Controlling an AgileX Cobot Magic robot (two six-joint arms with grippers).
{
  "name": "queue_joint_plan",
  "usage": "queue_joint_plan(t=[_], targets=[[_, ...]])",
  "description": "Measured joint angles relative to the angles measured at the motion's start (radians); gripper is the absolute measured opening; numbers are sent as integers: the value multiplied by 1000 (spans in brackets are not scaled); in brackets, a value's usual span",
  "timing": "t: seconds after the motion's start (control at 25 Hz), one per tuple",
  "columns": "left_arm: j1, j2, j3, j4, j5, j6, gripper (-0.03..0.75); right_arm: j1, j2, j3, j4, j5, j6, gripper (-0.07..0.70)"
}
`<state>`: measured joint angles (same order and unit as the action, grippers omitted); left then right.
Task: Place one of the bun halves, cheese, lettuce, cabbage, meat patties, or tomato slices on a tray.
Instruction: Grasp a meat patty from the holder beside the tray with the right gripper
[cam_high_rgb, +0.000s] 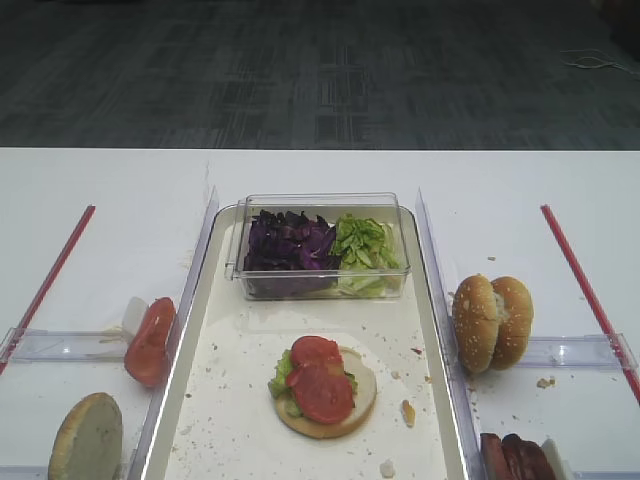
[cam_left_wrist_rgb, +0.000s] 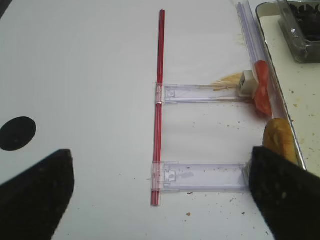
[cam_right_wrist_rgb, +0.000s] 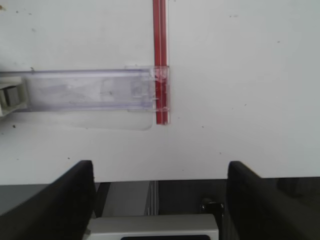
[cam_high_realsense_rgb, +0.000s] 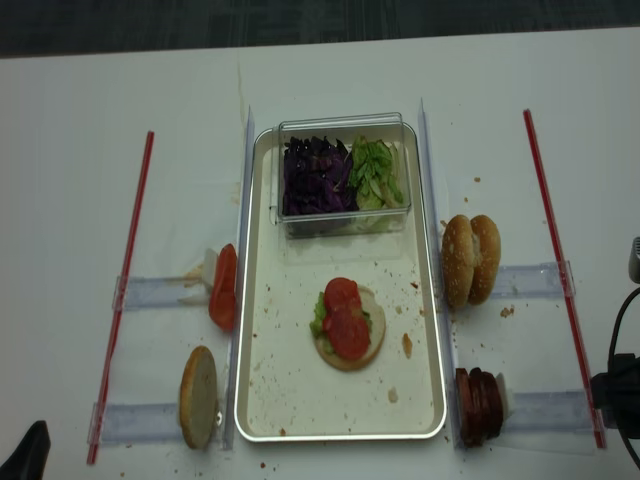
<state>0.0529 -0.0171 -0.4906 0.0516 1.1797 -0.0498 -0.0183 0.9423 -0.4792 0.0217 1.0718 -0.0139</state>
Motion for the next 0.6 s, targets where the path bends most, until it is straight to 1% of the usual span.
queue_joint_plan(t=[0.24,0.4,0.6], targets=[[0,0,0,0,0,0,685,0,12,0,2,-9,0,576],[0,0,0,0,0,0,685,0,50,-23,27,-22,2,576],[0,0,0,0,0,0,685,0,132,-58,39,-67,2,576]])
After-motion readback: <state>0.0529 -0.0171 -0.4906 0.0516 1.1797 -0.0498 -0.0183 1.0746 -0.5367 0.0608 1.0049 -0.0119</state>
